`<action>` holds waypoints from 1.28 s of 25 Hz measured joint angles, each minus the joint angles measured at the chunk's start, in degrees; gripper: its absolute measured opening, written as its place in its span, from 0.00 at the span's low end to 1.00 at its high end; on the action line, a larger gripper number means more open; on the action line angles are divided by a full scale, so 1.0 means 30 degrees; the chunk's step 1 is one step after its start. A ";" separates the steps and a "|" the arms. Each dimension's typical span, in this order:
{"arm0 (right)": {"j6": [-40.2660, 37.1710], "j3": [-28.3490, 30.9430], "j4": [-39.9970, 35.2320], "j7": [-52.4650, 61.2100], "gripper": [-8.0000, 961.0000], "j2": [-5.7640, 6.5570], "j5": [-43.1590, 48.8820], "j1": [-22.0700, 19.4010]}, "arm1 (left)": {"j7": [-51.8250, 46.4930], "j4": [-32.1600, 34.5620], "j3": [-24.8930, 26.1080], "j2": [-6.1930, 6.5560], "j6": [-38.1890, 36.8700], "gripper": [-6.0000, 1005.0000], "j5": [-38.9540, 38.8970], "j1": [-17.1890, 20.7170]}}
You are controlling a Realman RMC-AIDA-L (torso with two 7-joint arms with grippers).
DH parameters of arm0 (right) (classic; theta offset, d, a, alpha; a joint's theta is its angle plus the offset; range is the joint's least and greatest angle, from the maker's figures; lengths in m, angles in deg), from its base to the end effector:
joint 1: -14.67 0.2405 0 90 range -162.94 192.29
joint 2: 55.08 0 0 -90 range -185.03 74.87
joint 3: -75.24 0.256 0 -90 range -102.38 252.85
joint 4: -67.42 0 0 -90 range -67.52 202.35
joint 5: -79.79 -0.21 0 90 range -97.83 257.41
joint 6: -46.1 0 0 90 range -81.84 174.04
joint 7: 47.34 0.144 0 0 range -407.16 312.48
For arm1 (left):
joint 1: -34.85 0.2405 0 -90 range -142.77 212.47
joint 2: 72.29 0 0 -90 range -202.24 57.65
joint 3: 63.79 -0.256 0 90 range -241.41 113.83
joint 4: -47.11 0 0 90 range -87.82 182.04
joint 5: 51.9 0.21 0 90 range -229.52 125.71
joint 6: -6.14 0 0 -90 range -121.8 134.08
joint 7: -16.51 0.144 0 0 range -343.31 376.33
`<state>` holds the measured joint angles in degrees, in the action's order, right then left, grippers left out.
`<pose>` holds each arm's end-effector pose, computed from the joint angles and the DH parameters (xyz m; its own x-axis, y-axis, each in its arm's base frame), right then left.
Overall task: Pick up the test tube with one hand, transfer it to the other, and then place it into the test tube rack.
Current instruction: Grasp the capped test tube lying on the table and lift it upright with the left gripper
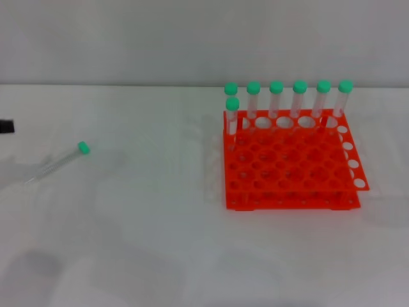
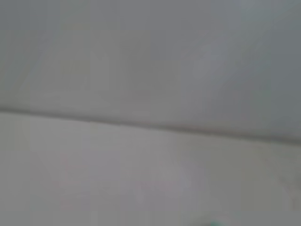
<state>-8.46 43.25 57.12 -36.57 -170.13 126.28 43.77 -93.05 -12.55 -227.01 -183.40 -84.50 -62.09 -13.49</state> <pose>0.3754 0.3716 0.0765 0.8500 -0.0310 -0.5258 -0.5244 0.0439 -0.8503 -0.3316 0.3623 0.1699 0.4169 0.7069 0.5713 0.8902 -0.1907 -0.4136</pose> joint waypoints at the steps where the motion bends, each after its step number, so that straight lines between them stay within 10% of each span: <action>1: 0.0000 0.0000 0.0000 0.0000 0.89 0.0000 0.0000 0.0000 | 0.0017 -0.0293 -0.0003 0.0119 -0.0209 0.89 0.1142 -0.0395; 11: 0.0098 -0.0002 0.0148 -0.0011 0.89 -0.0051 0.0000 0.0375 | 0.3397 -0.0551 -0.0028 0.0412 0.0483 0.89 0.7982 -0.2961; 23: 0.0129 -0.0136 0.0403 0.0037 0.88 -0.0217 -0.0001 0.0527 | 0.8933 0.0719 -0.0029 0.0101 0.2318 0.88 0.7939 -0.3140; 32: 0.0507 -0.0008 0.0443 0.0044 0.87 -0.0209 0.0000 0.0562 | 1.0089 0.3045 -0.0016 -0.0904 0.5415 0.86 0.7805 -0.2948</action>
<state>-6.94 43.22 58.45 -36.44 -170.75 126.29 45.45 -62.78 -3.42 -227.05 -186.11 -68.25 -38.68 -22.33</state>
